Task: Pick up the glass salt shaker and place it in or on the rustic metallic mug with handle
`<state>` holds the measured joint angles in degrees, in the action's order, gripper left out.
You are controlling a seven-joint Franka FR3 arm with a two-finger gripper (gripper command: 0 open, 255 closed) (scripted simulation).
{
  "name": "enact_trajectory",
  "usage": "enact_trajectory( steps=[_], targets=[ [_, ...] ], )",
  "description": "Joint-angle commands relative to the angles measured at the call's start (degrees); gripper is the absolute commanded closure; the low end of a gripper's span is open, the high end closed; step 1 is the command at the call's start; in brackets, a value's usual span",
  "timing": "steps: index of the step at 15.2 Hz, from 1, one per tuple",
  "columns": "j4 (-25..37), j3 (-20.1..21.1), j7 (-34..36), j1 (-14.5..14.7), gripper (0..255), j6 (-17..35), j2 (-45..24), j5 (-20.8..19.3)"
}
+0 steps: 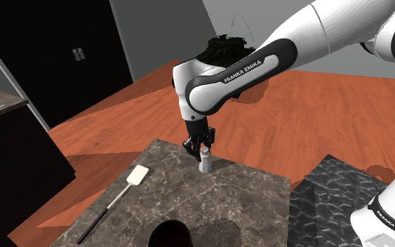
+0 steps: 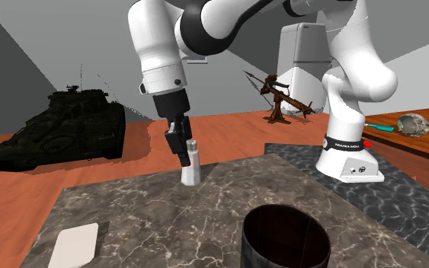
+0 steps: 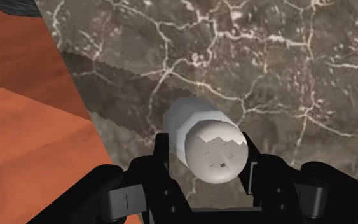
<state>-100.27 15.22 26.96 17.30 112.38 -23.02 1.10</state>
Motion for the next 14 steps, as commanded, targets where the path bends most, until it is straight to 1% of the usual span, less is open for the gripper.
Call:
enact_trajectory(
  steps=[1,5,14],
  targets=[
    [-0.07,0.02,0.0,0.01,255,-0.01,-0.04,0.02],
    [-0.05,0.02,0.0,0.01,255,-0.03,-0.02,0.02],
    [3.22,0.31,0.14,-0.21,255,-5.94,2.68,0.62]
  ],
)
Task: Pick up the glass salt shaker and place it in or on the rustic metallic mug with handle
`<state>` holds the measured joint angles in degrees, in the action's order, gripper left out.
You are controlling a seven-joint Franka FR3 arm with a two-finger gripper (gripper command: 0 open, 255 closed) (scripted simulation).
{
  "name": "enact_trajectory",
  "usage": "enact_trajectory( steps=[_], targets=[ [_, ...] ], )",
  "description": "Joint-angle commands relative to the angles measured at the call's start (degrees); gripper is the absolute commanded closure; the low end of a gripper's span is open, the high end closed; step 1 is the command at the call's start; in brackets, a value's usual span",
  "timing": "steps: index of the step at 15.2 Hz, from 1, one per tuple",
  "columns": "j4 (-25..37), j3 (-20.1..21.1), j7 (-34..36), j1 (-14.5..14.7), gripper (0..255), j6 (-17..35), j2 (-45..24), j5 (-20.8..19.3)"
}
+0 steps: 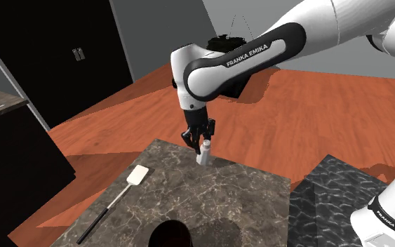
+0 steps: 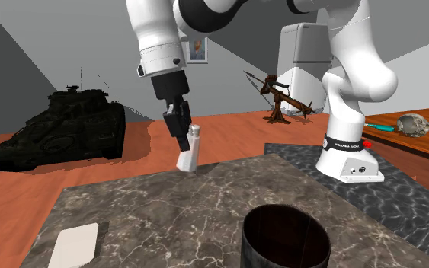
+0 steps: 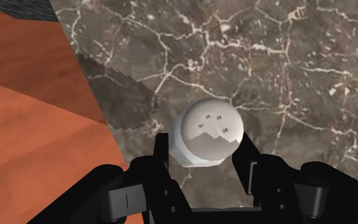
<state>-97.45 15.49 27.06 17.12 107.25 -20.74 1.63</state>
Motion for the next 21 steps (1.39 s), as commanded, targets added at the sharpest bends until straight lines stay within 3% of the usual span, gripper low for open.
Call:
enact_trajectory(
  steps=[1,21],
  targets=[
    [0.83,0.07,0.06,-0.04,255,-1.48,0.65,0.14],
    [12.84,0.44,0.97,-0.02,255,-15.85,3.14,0.7]
  ],
)
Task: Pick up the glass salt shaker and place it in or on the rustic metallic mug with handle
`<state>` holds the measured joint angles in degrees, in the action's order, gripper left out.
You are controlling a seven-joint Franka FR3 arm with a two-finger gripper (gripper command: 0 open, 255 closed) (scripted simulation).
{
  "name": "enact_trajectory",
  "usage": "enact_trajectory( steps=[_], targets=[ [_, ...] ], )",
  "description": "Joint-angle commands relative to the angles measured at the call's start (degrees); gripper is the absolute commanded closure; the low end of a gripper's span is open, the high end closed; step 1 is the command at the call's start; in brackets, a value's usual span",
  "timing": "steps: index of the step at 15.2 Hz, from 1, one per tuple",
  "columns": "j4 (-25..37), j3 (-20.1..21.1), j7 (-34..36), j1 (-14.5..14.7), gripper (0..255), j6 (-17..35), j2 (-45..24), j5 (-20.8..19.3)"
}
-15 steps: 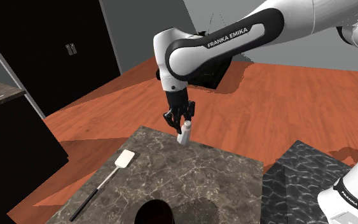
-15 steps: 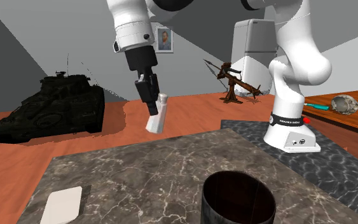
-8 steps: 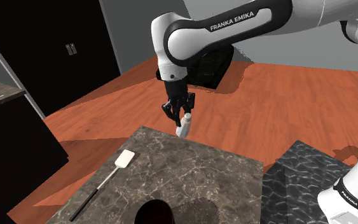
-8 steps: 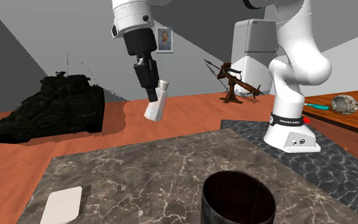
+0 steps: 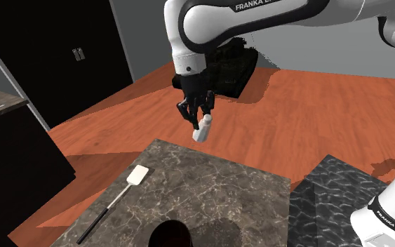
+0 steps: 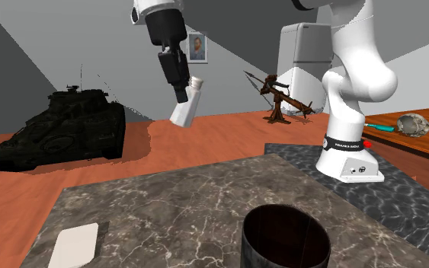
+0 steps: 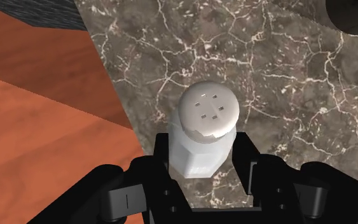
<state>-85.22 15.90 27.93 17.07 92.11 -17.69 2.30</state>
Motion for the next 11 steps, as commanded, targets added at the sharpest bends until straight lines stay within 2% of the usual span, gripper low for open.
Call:
enact_trajectory(
  steps=[1,3,11],
  targets=[
    [1.4,0.05,0.17,0.06,255,-1.48,0.07,0.03],
    [2.65,0.07,0.28,0.1,255,-2.7,0.04,0.02],
    [1.31,3.68,9.88,6.25,255,-1.3,1.05,0.91]
  ],
)
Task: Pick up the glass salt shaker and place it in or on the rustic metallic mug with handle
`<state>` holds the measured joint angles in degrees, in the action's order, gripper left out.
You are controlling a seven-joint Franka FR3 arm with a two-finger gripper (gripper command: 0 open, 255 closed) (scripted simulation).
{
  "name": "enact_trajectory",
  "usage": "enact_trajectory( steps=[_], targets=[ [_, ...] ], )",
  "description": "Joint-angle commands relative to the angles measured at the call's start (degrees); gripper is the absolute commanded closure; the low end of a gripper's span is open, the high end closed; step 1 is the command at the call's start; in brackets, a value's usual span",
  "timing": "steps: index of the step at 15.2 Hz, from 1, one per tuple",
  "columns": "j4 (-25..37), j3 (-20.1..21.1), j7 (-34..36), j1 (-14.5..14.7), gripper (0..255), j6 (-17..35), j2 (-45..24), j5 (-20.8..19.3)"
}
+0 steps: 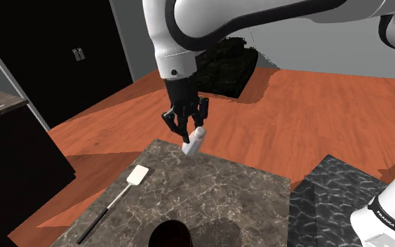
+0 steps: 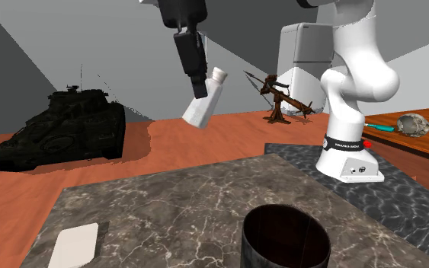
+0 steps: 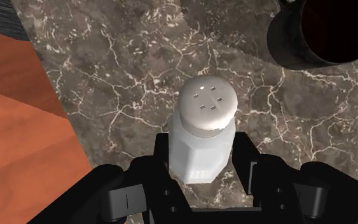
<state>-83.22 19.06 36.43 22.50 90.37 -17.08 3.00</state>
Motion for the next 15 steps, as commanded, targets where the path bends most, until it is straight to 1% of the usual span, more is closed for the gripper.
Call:
enact_trajectory(
  steps=[1,8,14,15],
  targets=[
    [-0.51,0.95,2.62,1.64,255,0.54,0.29,0.23],
    [3.09,3.94,11.62,7.93,255,0.61,-2.37,-0.34],
    [9.83,5.96,19.49,14.37,255,-0.51,-7.18,-2.0],
    [10.66,6.09,20.21,15.04,255,-0.69,-7.75,-2.21]
  ],
)
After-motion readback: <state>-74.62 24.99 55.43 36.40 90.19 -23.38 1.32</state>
